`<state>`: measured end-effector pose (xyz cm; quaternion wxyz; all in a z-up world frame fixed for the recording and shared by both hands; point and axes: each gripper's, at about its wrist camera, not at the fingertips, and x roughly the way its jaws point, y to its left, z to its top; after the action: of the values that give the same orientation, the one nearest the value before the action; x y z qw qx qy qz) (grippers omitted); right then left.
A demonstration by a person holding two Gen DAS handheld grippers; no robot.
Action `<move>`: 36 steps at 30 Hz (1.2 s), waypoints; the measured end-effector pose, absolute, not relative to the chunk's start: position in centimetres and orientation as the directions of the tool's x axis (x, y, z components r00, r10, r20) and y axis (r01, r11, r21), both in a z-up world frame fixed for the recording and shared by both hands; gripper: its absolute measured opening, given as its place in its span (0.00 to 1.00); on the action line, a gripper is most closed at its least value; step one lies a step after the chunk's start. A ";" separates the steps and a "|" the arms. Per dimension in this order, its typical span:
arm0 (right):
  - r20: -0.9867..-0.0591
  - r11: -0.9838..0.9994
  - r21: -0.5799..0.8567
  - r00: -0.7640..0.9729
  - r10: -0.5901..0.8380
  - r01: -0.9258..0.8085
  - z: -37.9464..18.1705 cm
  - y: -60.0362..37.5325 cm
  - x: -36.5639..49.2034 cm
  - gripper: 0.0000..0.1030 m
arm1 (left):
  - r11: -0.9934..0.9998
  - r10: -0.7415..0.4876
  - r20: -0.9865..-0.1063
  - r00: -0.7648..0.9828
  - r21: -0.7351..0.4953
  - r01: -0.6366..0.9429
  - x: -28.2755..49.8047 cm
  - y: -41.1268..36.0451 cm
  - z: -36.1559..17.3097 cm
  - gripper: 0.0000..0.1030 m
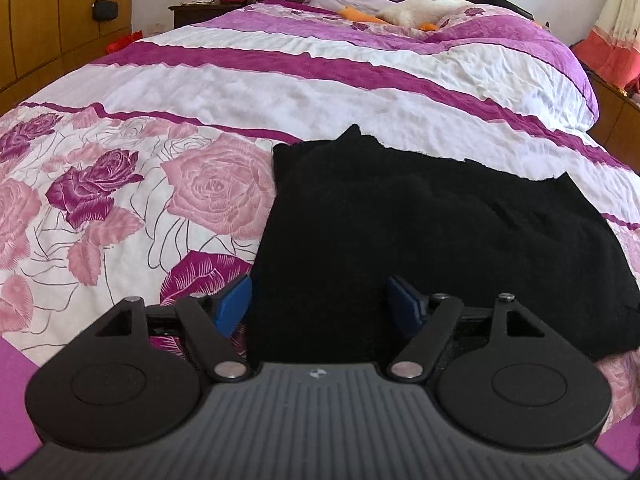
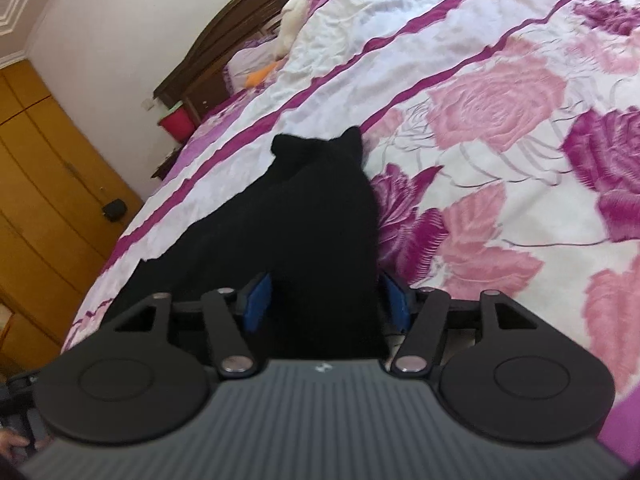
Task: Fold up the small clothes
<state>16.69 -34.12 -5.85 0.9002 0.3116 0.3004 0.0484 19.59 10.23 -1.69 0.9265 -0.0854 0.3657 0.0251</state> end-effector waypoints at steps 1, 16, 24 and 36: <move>-0.505 0.794 0.600 0.817 0.279 0.099 -6.0 -34.1 16.8 0.59 | 0.984 -0.015 -0.682 0.731 -0.140 -0.110 19.7 10.3 -1.8 0.78; -0.378 0.631 0.770 0.863 0.336 0.092 -6.9 -34.6 16.7 0.61 | 0.985 -0.012 -0.685 0.728 -0.135 -0.111 20.1 10.0 -2.2 0.81; -0.335 0.615 0.784 0.889 0.311 0.080 -7.9 -34.1 17.3 0.55 | 0.985 -0.007 -0.686 0.727 -0.129 -0.112 20.3 9.8 -2.4 0.83; -0.250 0.522 0.852 0.907 0.338 0.040 -8.5 -34.7 17.3 0.26 | 0.986 -0.019 -0.690 0.723 -0.134 -0.103 20.5 10.0 -2.4 0.83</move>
<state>17.31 -34.71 -8.53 0.8499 0.4811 0.1964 0.0876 20.52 9.96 -2.37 0.9247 -0.0817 0.3712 0.0228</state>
